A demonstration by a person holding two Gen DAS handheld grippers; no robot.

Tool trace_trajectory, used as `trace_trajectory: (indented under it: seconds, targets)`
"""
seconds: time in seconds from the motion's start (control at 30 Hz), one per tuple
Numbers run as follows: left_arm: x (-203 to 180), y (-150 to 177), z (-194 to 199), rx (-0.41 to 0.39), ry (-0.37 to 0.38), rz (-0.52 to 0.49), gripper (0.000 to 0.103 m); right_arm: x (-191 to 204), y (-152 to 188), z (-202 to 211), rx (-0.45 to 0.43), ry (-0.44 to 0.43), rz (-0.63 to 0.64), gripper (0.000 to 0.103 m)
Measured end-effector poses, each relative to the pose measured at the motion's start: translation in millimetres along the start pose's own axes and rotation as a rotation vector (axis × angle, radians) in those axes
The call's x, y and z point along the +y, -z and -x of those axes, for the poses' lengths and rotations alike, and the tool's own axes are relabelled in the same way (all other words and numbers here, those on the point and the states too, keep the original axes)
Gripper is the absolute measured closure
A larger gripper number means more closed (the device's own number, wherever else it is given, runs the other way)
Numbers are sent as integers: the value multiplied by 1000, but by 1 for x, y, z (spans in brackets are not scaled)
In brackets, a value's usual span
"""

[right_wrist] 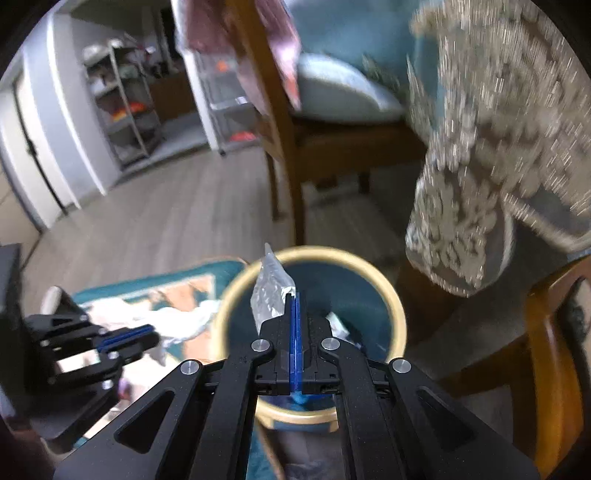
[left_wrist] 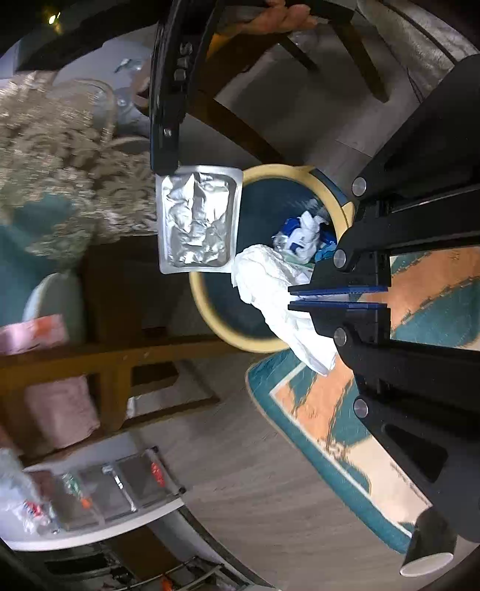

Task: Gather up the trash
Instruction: 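Carry both items over the bin and open both tools to drop them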

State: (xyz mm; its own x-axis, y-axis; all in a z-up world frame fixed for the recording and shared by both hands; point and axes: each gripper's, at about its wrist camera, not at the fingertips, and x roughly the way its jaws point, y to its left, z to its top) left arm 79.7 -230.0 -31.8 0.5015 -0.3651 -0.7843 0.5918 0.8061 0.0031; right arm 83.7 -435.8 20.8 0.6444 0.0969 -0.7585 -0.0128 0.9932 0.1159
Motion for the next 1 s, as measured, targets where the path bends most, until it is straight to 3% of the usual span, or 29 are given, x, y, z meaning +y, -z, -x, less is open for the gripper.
trace_trajectory:
  seconds: [0.17,0.33,0.37,0.4,0.43,0.47,0.5,0.7,0.83,1.0]
  targets:
    - [-4,8,-37,70,1,-4,101,-23,12,-39,108,59,-44,102]
    - [-2,6,-54,68,13,19,101,-24,12,-46,117,73,-47,102]
    - [-3,4,-55,59,14,24,97,-22,11,-47,119,81,-40,100]
    - [-3,3,-56,56,18,27,85,-20,11,-47,123,90,-28,98]
    - [-3,3,-57,60,17,29,73,-18,10,-47,120,94,-21,92]
    - [-2,2,-56,55,5,34,48,-17,10,-46,115,97,-18,84]
    - [0,1,-53,45,-3,38,38,-16,9,-44,109,98,-18,81]
    - [7,0,-42,31,-5,55,35,-13,3,-38,79,85,-21,54]
    - [10,3,-34,19,-26,49,26,-4,0,-28,37,78,3,24]
    - [14,6,-17,-6,-67,42,20,12,-5,-13,5,63,21,18]
